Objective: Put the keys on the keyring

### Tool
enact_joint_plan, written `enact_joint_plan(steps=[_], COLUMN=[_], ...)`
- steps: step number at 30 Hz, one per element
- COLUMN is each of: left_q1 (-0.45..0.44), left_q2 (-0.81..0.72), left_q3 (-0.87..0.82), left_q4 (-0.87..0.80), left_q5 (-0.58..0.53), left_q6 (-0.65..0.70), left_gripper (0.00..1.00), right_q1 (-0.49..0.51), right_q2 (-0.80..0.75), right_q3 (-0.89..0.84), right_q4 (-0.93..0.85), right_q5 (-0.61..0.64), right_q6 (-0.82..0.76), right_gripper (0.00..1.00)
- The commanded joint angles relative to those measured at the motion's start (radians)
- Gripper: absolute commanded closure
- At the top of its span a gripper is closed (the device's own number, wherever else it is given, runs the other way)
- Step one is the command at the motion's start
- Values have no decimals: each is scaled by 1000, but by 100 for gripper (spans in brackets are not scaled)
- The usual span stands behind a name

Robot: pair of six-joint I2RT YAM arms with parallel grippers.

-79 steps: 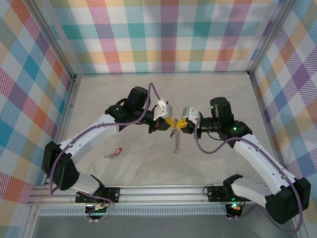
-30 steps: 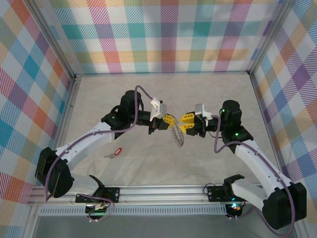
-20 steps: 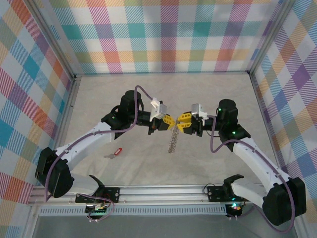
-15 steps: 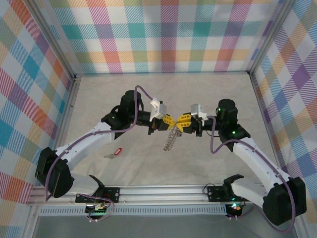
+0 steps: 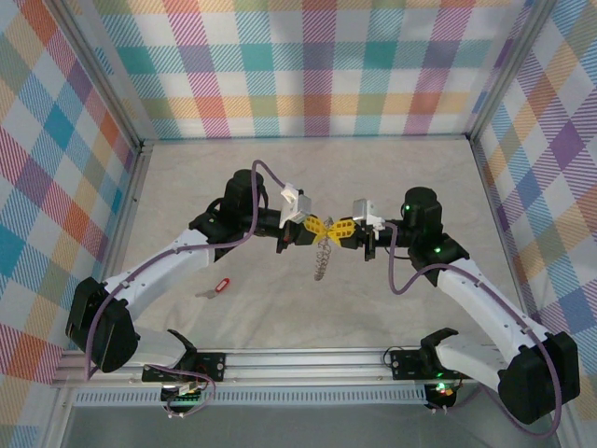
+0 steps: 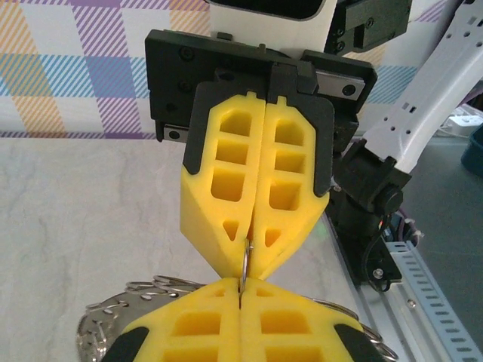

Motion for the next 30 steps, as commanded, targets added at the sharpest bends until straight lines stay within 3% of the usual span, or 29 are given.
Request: enact_joint_plan(steps=[1,3,7,13,16,19,21,30], left_q1=[-19,-25,-27,-27,-27,-24,-8,128], left_q2=[-29,-32,-21,-18,-10,-8,-11,-88], left_q3=[28,33,58,65,79,89,102,139], left_q4=[-39,-79,-151,-174,-189,-209,-247,-452], left_q5=[-10,-26,-33,-23,-1,-53,-71,-160], left_q6=[71,119,176,192,187,170,182,257], left_gripper=[82,76,76,98,100,100,100,100], right_q1=[28,27,28,27,28,26,19,6], right_q2=[-13,-16,-18,-16,-16,-28,-42,-12], right_q3=[11,10,8,2,-1,-15,-30,23], right_q4=[11,19,36,62,63,62,59,-73], right_q5=[-25,-24,-32,-37,-28,24,50,-15], right_q6=[-27,-20,-5,15,20,25,21,-44], right_gripper=[100,100,100,100,100,66,58,52])
